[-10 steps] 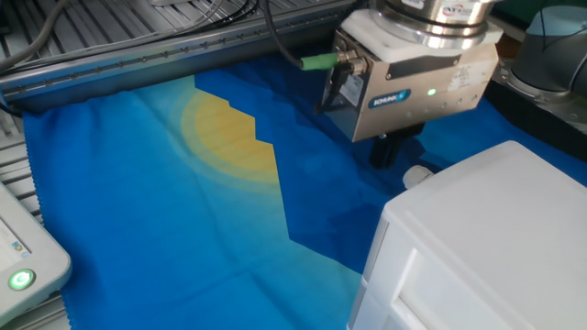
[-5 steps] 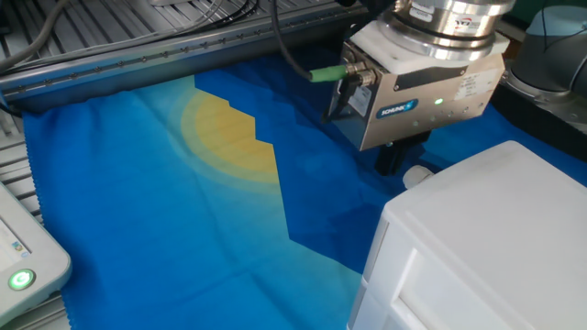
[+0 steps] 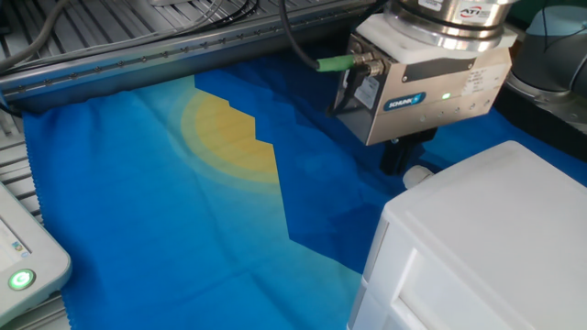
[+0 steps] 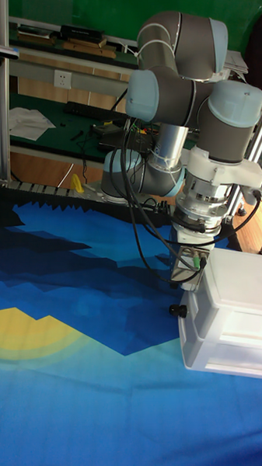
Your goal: Grasp the handle and open the drawer
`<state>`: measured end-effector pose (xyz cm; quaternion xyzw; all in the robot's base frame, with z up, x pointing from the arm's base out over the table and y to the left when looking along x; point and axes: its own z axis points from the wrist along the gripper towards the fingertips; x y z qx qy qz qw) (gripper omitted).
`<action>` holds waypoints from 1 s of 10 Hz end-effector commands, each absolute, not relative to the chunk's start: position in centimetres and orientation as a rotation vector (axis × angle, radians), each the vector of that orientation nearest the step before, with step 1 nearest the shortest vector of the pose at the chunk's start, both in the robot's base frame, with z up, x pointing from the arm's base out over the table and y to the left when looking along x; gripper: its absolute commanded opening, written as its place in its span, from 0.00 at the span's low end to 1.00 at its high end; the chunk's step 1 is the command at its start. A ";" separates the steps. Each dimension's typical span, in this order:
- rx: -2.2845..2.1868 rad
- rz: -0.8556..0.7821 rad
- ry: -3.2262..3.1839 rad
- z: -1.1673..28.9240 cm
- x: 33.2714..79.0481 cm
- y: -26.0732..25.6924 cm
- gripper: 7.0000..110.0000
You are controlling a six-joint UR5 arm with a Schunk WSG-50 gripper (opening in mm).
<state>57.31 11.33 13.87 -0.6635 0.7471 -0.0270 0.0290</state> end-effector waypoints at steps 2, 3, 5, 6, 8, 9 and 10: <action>-2.035 -0.052 2.265 14.0 57.6 12.3 0.00; -2.042 -0.068 2.268 14.1 57.5 12.0 0.00; -2.049 -0.075 2.262 14.4 58.4 10.7 0.00; -2.056 -0.058 2.276 14.8 58.3 10.0 0.00; -2.077 -0.043 2.287 15.1 57.9 9.1 0.00; -2.092 -0.033 2.290 15.1 57.5 9.0 0.00; -2.093 -0.014 2.277 15.1 57.5 9.4 0.00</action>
